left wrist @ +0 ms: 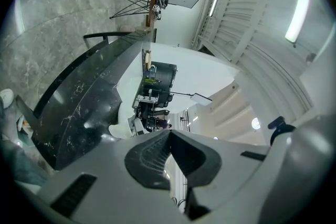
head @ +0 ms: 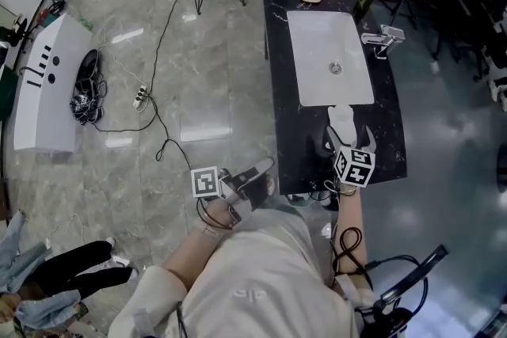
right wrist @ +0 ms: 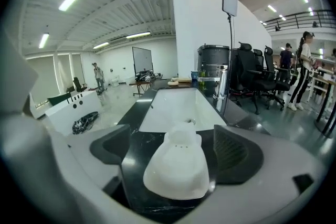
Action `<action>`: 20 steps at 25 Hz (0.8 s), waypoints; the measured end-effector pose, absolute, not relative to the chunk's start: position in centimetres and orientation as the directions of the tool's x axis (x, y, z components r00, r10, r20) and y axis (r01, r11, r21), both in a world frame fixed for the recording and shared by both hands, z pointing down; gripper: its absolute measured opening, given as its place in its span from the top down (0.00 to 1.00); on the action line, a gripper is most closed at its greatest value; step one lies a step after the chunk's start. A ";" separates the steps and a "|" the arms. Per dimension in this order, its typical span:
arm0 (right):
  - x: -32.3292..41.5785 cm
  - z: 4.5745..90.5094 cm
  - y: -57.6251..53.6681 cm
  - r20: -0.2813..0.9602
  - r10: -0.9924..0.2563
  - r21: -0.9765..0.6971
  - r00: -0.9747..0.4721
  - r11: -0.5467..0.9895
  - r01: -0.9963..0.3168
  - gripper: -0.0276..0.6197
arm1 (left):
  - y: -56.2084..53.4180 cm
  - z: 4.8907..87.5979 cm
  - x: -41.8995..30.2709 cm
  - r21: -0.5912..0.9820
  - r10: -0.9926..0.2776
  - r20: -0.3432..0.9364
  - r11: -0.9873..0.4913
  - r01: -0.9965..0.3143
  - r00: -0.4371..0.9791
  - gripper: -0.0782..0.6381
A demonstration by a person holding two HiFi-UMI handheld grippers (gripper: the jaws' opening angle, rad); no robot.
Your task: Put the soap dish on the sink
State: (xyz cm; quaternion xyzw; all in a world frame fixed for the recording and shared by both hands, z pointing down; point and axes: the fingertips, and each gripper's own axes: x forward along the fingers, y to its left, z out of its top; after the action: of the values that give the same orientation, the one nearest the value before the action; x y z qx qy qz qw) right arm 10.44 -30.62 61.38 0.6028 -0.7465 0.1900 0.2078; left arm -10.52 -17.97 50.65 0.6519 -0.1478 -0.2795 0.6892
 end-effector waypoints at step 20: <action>14.2 43.5 -18.2 0.018 -0.949 -0.552 -0.316 0.254 -0.794 0.24 | -13.8 47.4 1.0 0.964 -0.253 -0.261 -0.010 0.267 0.932 0.88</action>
State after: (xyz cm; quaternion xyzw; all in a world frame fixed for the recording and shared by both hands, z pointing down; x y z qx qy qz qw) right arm 14.21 -18.17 43.45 0.5622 -0.7751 0.2387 -0.1616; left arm 1.03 -13.81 47.44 0.6863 0.0051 -0.1850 0.7034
